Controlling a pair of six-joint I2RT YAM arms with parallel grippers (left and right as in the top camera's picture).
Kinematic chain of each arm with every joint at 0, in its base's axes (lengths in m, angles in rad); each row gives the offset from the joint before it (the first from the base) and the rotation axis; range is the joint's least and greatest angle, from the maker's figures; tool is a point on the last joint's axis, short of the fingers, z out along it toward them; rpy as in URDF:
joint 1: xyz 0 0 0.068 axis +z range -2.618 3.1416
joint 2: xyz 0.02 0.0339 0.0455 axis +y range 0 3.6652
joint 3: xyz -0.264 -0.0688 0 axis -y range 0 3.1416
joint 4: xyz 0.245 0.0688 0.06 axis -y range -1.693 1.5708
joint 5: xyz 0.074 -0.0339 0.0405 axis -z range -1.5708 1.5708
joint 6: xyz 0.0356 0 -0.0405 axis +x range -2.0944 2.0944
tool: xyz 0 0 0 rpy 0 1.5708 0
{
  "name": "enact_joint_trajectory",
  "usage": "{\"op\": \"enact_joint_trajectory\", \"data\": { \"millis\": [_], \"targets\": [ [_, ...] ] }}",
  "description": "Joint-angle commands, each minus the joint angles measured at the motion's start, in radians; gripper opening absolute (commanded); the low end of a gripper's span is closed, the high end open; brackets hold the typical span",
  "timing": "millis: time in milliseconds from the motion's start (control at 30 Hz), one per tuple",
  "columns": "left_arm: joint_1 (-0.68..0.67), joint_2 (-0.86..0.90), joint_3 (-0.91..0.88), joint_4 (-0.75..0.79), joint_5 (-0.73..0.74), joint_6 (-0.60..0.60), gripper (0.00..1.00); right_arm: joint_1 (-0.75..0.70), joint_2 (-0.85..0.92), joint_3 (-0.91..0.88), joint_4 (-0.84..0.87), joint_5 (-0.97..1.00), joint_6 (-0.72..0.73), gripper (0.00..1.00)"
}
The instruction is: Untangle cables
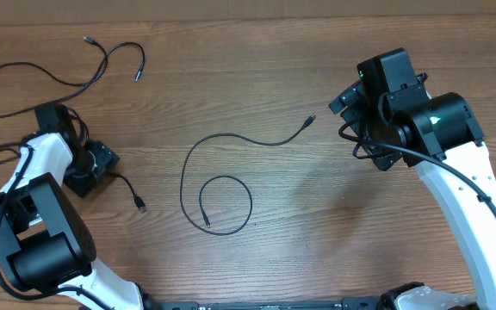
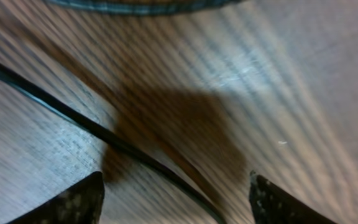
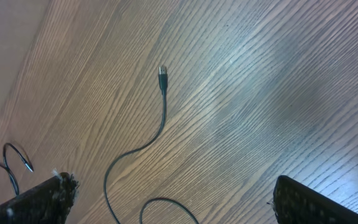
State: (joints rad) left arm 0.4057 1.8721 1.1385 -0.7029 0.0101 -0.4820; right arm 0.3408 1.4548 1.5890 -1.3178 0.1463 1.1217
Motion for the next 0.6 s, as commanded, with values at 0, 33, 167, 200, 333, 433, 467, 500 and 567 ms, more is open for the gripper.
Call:
{"op": "enact_joint_trajectory", "data": {
  "millis": [0,33,167,200,333,433,467,500,567],
  "targets": [
    [0.002,-0.011,-0.059,0.055,-0.017,-0.028,0.66,-0.003,-0.011,0.002,0.003,0.018,-0.009,1.0],
    [0.002,-0.011,-0.062,0.057,-0.017,-0.034,0.63,-0.003,-0.011,0.002,0.003,0.018,-0.009,1.0],
    [0.003,-0.011,-0.064,0.074,-0.01,-0.043,0.4,-0.003,-0.011,0.002,0.003,0.018,-0.009,1.0],
    [0.003,-0.011,-0.064,0.082,-0.01,-0.044,0.33,-0.003,-0.011,0.002,0.003,0.018,-0.009,1.0],
    [0.03,-0.011,-0.055,0.086,-0.01,-0.106,0.09,-0.003,-0.011,0.002,0.003,0.018,-0.009,1.0],
    [0.067,-0.011,-0.025,0.079,0.043,-0.118,0.05,-0.003,-0.011,0.002,0.003,0.018,-0.009,1.0],
    [0.089,-0.012,0.001,0.074,0.092,-0.12,0.05,-0.003,-0.011,0.002,0.003,0.018,-0.009,1.0],
    [0.103,-0.012,0.019,0.065,0.127,-0.127,0.04,-0.003,-0.011,0.002,0.003,0.018,-0.009,1.0],
    [0.148,-0.012,0.069,0.03,0.227,-0.159,0.04,-0.003,-0.011,0.002,0.003,0.018,-0.009,1.0]
  ]
}}
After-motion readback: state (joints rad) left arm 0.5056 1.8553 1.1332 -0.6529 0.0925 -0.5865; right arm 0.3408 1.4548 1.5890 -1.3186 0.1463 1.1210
